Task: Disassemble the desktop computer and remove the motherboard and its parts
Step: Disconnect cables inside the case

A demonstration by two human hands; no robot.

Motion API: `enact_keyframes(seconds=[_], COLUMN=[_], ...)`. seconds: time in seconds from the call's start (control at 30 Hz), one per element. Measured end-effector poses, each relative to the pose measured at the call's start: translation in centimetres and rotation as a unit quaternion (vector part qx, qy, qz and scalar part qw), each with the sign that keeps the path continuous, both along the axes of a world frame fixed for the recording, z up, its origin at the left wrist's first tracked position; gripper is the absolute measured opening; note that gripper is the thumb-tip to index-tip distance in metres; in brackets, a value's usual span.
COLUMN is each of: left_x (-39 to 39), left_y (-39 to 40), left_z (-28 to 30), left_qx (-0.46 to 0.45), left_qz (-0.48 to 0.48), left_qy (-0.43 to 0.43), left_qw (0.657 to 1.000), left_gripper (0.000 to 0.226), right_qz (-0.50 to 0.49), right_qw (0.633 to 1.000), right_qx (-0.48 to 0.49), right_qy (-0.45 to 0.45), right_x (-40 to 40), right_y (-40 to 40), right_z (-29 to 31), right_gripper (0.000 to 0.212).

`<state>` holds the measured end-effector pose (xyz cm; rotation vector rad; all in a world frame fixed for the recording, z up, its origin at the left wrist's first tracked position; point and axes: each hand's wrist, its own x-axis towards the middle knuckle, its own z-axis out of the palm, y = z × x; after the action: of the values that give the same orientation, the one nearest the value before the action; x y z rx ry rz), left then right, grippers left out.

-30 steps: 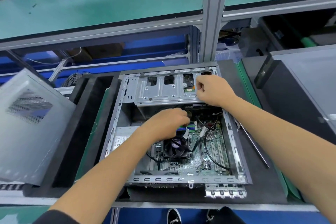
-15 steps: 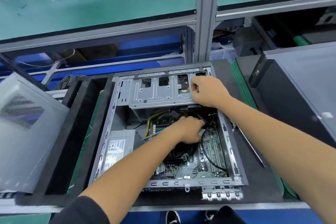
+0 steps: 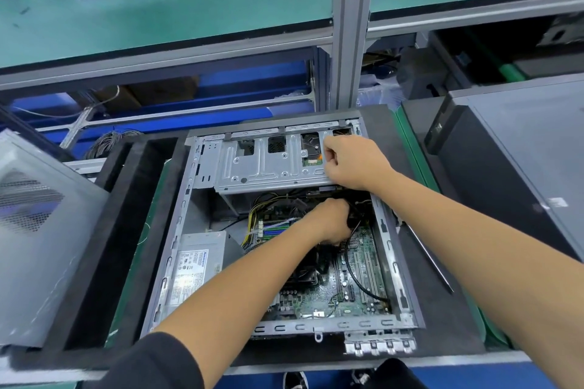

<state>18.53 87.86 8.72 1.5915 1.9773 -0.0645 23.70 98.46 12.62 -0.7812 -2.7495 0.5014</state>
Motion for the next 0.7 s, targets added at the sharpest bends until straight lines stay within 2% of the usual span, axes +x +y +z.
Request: enact_keyframes(seconds=[0.13, 0.33, 0.5, 0.7], left_x=[1.3, 1.9, 1.8, 1.5], left_y=[0.1, -0.4, -0.6, -1.0], left_z=[0.0, -0.9, -0.8, -0.9], left_qx=[0.008, 0.067, 0.107, 0.114], left_qz=[-0.041, -0.085, -0.088, -0.097], left_qy=[0.041, 0.121, 0.144, 0.160], left_qw=[0.998, 0.987, 0.980, 0.976], left_gripper=[0.005, 0.021, 0.021, 0.021], right_qz=[0.001, 0.002, 0.004, 0.005], right_qw=[1.000, 1.000, 1.000, 1.000], right_qx=[-0.004, -0.006, -0.009, -0.012], right_qy=[-0.003, 0.001, 0.001, -0.003], right_x=[0.1, 0.2, 0.2, 0.2], right_y=[0.0, 0.0, -0.1, -0.1], right_z=[0.1, 0.2, 0.3, 0.4], right_gripper=[0.004, 0.004, 0.004, 0.004])
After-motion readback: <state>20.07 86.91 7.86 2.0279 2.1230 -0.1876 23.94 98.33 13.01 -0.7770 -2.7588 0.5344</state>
